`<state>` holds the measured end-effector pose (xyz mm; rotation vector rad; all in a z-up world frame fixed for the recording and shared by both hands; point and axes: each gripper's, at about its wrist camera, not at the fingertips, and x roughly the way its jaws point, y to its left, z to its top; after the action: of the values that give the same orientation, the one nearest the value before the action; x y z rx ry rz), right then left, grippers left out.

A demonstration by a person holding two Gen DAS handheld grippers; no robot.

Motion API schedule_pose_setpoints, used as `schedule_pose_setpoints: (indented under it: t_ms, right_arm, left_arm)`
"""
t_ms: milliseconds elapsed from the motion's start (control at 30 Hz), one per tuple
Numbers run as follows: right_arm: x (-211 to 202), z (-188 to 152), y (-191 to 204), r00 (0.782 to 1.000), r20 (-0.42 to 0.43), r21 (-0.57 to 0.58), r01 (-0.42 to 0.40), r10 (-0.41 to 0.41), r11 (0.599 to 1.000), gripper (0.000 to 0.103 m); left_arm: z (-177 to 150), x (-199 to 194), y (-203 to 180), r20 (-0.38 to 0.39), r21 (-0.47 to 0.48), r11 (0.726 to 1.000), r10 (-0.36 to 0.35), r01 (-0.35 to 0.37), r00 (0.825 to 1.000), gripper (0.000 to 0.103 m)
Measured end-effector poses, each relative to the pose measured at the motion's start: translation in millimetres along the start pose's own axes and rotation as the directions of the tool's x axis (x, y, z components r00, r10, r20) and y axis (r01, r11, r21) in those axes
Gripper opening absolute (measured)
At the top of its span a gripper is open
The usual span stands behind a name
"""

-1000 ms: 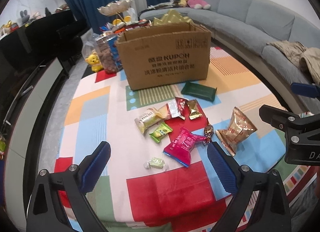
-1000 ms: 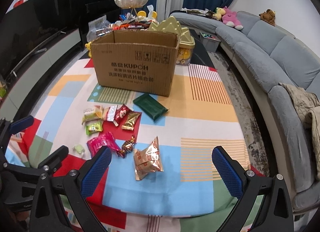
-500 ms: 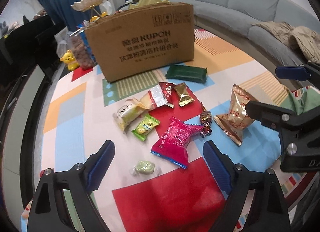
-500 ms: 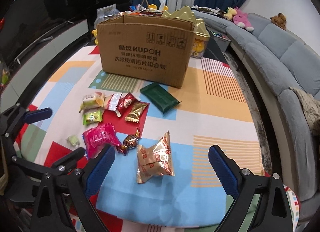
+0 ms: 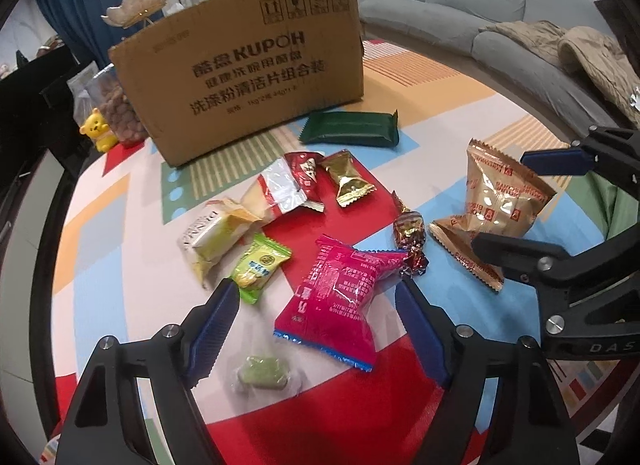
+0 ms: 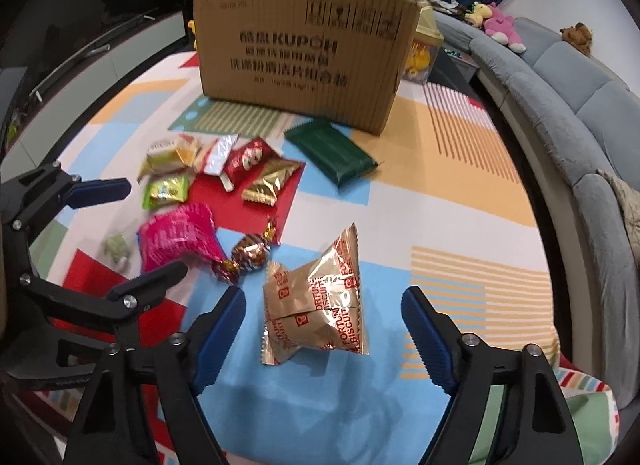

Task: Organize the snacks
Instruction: 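Lower the left tool onto the pink bag while the right tool approaches the gold biscuit packet, then grasp the pink bag with the left tool while the right tool grasps the gold biscuit packet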

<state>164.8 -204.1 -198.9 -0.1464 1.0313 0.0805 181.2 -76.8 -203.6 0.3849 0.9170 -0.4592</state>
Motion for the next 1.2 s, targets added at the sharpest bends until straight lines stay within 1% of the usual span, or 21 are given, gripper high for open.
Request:
schedule_pose_setpoints:
  t_ms: [233, 333, 400, 433, 500, 567, 600, 800, 967, 1200]
  right_arm:
    - [12, -4, -1, 1.000, -0.025, 0.008, -0.017, 0.017, 1.000, 0.070]
    - [13, -4, 0, 0.999, -0.027, 0.005, -0.022, 0.023, 1.000, 0.063]
    - [14, -4, 1, 0.999, -0.029, 0.002, -0.025, 0.025, 1.000, 0.059]
    - [14, -5, 1, 0.999, -0.031, 0.003, -0.029, 0.029, 1.000, 0.054]
    - [15, -4, 0, 0.999, -0.033, 0.005, -0.031, 0.031, 1.000, 0.052]
    - [14, -4, -1, 0.999, -0.029, 0.007, -0.031, 0.032, 0.999, 0.051]
    - [14, -4, -1, 0.999, -0.027, 0.008, -0.030, 0.030, 1.000, 0.050]
    - [8, -2, -1, 0.999, -0.005, 0.001, -0.032, 0.032, 0.999, 0.048]
    - [0, 0, 0, 0.999, 0.021, -0.007, -0.038, 0.038, 0.999, 0.046]
    - [-12, 4, -1, 0.998, 0.053, -0.009, -0.023, 0.023, 1.000, 0.046]
  left_arm:
    - [-3, 12, -3, -0.004, 0.006, 1.000, -0.030, 0.030, 1.000, 0.075]
    - [-4, 17, -3, -0.013, -0.006, 0.999, -0.048, 0.048, 0.999, 0.069]
    - [-5, 17, -2, -0.006, -0.015, 0.998, -0.058, 0.058, 0.998, 0.068]
    - [-5, 17, -2, -0.004, -0.016, 0.998, -0.062, 0.062, 0.998, 0.066]
    - [-5, 17, -3, 0.001, -0.017, 0.997, -0.069, 0.069, 0.998, 0.062]
    - [-6, 17, -3, 0.003, -0.017, 0.996, -0.086, 0.086, 0.996, 0.051]
    - [-6, 17, -4, 0.002, -0.017, 0.996, -0.091, 0.091, 0.996, 0.049]
    - [-6, 11, -5, 0.006, -0.020, 0.996, -0.083, 0.084, 0.996, 0.047]
    - [-5, 0, -7, 0.020, -0.027, 0.998, -0.063, 0.064, 0.998, 0.046]
    - [-3, -19, -8, 0.038, -0.043, 0.998, -0.035, 0.037, 0.999, 0.046]
